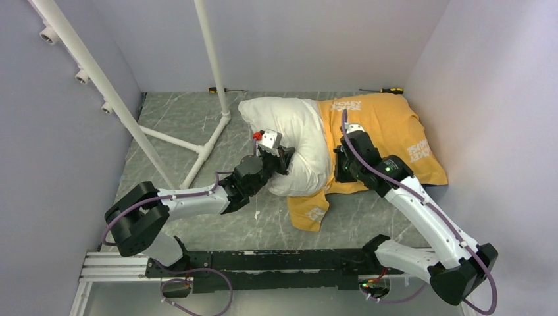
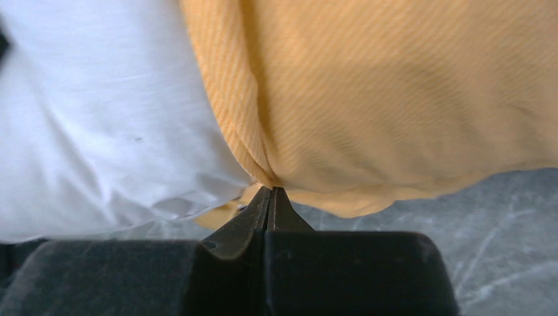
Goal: Put the pillow into the pillowcase
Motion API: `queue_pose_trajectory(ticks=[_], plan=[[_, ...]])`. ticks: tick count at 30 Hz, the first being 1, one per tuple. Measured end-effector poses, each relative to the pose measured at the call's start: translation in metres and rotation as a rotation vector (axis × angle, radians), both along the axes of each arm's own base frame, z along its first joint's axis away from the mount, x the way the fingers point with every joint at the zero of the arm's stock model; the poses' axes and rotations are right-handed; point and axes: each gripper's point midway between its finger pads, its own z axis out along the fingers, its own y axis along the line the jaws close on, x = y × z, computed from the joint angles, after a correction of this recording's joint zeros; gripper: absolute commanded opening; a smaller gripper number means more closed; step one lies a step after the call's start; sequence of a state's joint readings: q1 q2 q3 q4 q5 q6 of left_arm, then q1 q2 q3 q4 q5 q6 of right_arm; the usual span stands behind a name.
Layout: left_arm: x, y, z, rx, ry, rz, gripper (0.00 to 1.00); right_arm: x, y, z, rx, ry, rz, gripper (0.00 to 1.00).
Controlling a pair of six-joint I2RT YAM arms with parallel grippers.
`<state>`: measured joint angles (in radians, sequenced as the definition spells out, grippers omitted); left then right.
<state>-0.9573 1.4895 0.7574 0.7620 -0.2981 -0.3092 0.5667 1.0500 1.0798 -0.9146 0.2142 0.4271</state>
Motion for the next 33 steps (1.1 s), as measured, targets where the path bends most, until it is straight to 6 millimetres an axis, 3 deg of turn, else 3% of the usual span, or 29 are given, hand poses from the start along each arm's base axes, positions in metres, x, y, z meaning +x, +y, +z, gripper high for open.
queue_pose_trajectory(ticks=[12, 13, 14, 16, 22, 25, 33], plan=[[0.000, 0.000, -0.001, 0.003, 0.004, -0.002, 0.00, -0.007, 0.051, 0.047, 0.320, -0.092, 0.160, 0.00], [0.000, 0.000, -0.001, 0.003, 0.004, -0.002, 0.00, -0.006, 0.052, 0.047, 0.324, -0.093, 0.154, 0.05], [0.000, 0.000, -0.001, 0.003, 0.005, -0.002, 0.00, -0.006, 0.050, 0.046, 0.323, -0.088, 0.143, 0.22], [0.000, 0.000, -0.001, 0.003, 0.005, -0.002, 0.00, -0.004, 0.047, 0.044, 0.314, -0.084, 0.113, 0.47], [0.000, 0.000, -0.002, 0.005, 0.006, -0.002, 0.00, -0.003, 0.031, 0.028, 0.230, -0.046, 0.044, 0.67], [0.000, 0.000, -0.002, 0.006, 0.007, -0.002, 0.00, -0.005, 0.030, 0.015, 0.209, -0.009, 0.047, 0.68], [0.000, 0.000, -0.003, 0.009, 0.009, 0.000, 0.00, -0.033, 0.020, -0.035, 0.163, 0.117, 0.061, 0.41]])
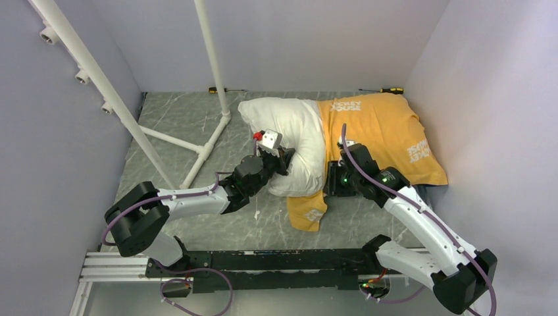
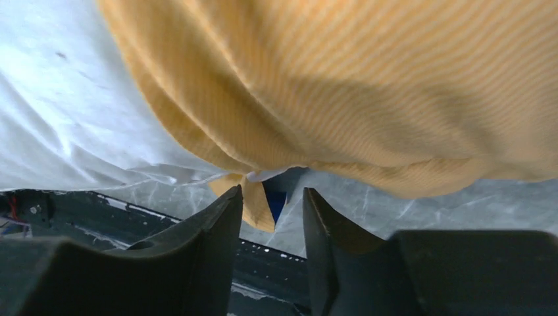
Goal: Put the pillow into the pillowcase
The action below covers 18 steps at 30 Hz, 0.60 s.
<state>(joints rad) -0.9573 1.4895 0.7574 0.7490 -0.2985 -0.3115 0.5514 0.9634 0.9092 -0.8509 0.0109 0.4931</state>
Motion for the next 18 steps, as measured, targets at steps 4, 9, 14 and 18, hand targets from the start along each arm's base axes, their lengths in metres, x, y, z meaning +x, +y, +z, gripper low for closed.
queue_pose_trajectory(ticks=[4, 9, 14, 18], plan=[[0.000, 0.000, 0.000, 0.000, 0.000, 0.001, 0.00, -0.009, 0.001, -0.017, 0.004, 0.050, 0.016, 0.60], [0.000, 0.001, -0.002, 0.007, 0.005, 0.006, 0.00, -0.008, 0.009, -0.029, 0.024, 0.084, 0.021, 0.70], [0.001, 0.002, -0.003, 0.011, 0.008, 0.013, 0.00, 0.003, 0.020, -0.030, 0.054, 0.071, 0.027, 0.57], [0.001, 0.003, -0.004, 0.015, 0.010, 0.015, 0.00, 0.009, 0.027, -0.035, 0.071, 0.074, 0.034, 0.20]])
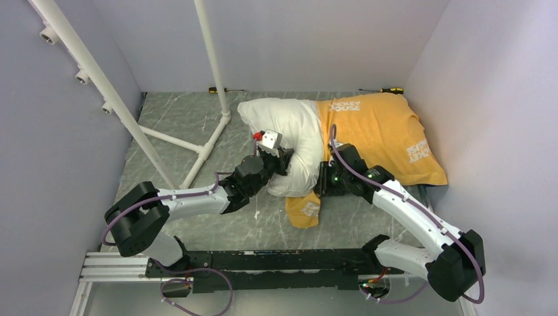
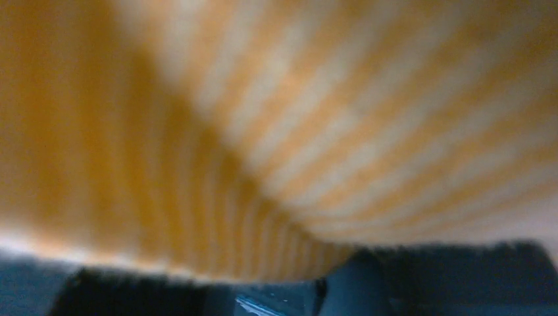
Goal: Put the pillow into the pillowcase
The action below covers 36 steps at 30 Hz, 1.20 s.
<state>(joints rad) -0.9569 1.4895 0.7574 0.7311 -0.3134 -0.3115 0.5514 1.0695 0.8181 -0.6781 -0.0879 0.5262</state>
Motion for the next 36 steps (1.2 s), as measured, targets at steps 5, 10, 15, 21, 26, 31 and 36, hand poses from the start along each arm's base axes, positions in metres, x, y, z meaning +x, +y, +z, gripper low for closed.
queue_pose_trajectory(ticks=[5, 10, 15, 21, 26, 31, 36], plan=[[0.000, 0.001, -0.001, 0.002, 0.002, 0.004, 0.00, 0.000, -0.001, -0.002, -0.001, -0.005, 0.000, 0.00], [0.002, 0.002, 0.000, 0.001, 0.002, 0.018, 0.00, -0.010, -0.006, 0.007, 0.003, -0.020, 0.022, 0.00], [0.004, 0.003, 0.002, -0.013, 0.002, 0.025, 0.00, -0.020, -0.008, 0.027, 0.028, -0.065, 0.084, 0.00], [0.010, -0.005, 0.002, -0.039, 0.001, 0.012, 0.00, -0.025, 0.007, 0.051, 0.126, -0.149, 0.212, 0.00], [0.024, -0.018, 0.002, -0.056, -0.004, 0.002, 0.15, -0.018, 0.028, 0.058, 0.212, -0.163, 0.275, 0.00], [0.029, -0.011, 0.008, 0.104, 0.044, 0.026, 0.81, -0.008, 0.035, 0.056, 0.201, -0.124, 0.277, 0.00], [0.029, 0.010, 0.055, 0.272, 0.167, 0.074, 0.91, -0.002, 0.037, 0.064, 0.205, -0.145, 0.273, 0.00]])
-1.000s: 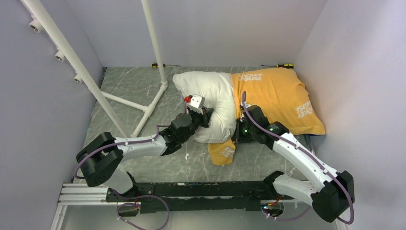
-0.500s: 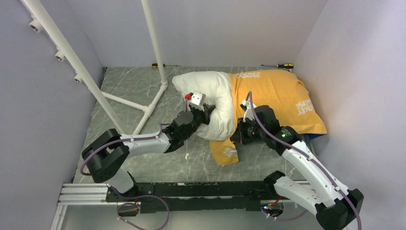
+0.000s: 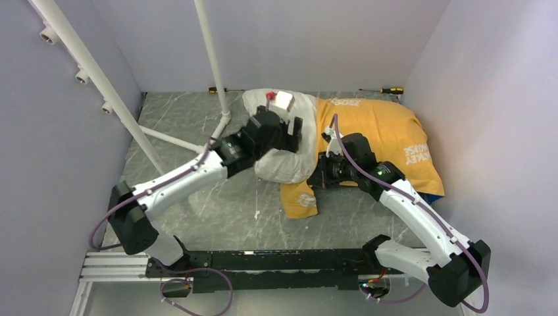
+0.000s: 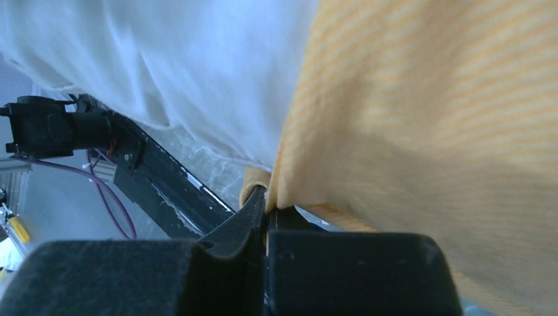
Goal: Put the pillow into the pillowcase
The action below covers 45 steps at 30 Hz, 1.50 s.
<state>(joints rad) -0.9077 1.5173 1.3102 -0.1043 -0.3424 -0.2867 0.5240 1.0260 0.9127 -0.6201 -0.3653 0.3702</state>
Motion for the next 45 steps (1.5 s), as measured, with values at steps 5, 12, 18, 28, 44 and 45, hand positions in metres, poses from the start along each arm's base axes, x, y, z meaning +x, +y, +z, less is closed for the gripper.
queue_pose_trajectory(ticks=[5, 12, 18, 28, 44, 45], plan=[[-0.009, 0.062, 0.011, -0.063, 0.267, 0.041, 0.99, 0.006, 0.005, 0.004, 0.022, -0.011, 0.001, 0.00], [-0.069, 0.120, -0.051, -0.278, 0.611, 0.071, 0.99, 0.007, 0.009, 0.001, 0.032, 0.008, 0.012, 0.00], [-0.086, 0.071, -0.068, -0.485, 0.759, -0.133, 0.91, 0.006, 0.011, 0.000, 0.036, 0.021, 0.021, 0.00], [-0.042, -0.041, -0.081, -0.599, 0.671, -0.437, 0.01, 0.025, 0.026, 0.040, 0.112, 0.013, 0.060, 0.00], [-0.024, -0.143, -0.037, -0.780, 0.043, -0.741, 0.00, 0.041, 0.032, 0.082, 0.207, -0.008, 0.001, 0.00], [-0.023, -0.145, -0.037, -0.775, 0.017, -0.739, 0.00, 0.040, 0.034, 0.083, 0.209, -0.005, 0.004, 0.00]])
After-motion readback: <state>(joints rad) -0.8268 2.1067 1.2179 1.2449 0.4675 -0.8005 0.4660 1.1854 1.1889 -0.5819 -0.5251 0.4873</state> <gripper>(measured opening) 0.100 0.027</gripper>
